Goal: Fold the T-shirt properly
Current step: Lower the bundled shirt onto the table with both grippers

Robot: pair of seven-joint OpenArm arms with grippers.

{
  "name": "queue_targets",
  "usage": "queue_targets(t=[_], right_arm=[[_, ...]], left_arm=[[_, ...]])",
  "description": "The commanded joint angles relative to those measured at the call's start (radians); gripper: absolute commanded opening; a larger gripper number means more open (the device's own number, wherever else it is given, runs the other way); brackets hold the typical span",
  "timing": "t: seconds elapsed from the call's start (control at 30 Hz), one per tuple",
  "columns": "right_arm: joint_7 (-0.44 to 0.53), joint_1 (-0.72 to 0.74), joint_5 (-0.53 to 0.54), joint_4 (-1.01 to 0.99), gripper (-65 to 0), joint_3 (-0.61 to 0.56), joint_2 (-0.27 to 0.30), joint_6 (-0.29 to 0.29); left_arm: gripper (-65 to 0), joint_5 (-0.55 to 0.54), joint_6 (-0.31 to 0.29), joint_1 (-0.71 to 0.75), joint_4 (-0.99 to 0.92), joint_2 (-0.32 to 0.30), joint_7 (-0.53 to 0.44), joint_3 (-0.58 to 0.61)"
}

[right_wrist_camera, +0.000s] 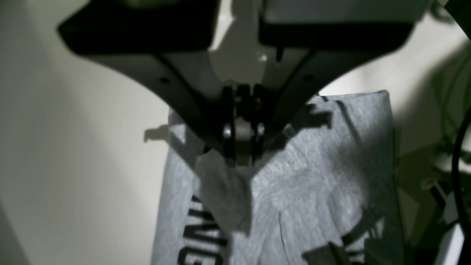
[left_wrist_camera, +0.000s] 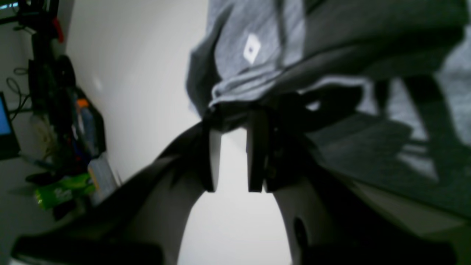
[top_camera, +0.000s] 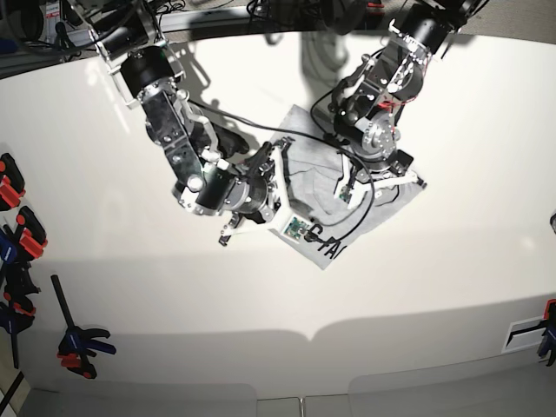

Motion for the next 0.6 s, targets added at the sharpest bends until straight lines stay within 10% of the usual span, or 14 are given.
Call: queue_targets(t=[0.0, 0.27, 0.4, 0.57], right_arm=[[0.012, 0.024, 0.007, 0.029, -65.0, 0.003, -0.003, 0.002], [-0.042, 0.024, 0.064, 0.045, -63.4, 0.003, 0.003, 0.002], [-0.022, 0.027, 0.092, 0.045, -39.4, -0.005, 0.034, 0.013], [-0.008, 0.031, 0.092, 0.045, -37.9, -0.103, 0.120, 0.063]], left_arm=[[-54.0, 0.051, 0.011, -0.016, 0.020, 0.000, 0.019, -0.002], [-54.0, 0.305, 0.171, -0.016, 0.020, -0.012, 0.100, -0.002], [-54.0, 0.341, 0.209, -0.017, 0.020, -0.020, 0.100, -0.002], [-54.0, 0.337, 0.209, -0.017, 0.020, -0.020, 0.096, -0.002]])
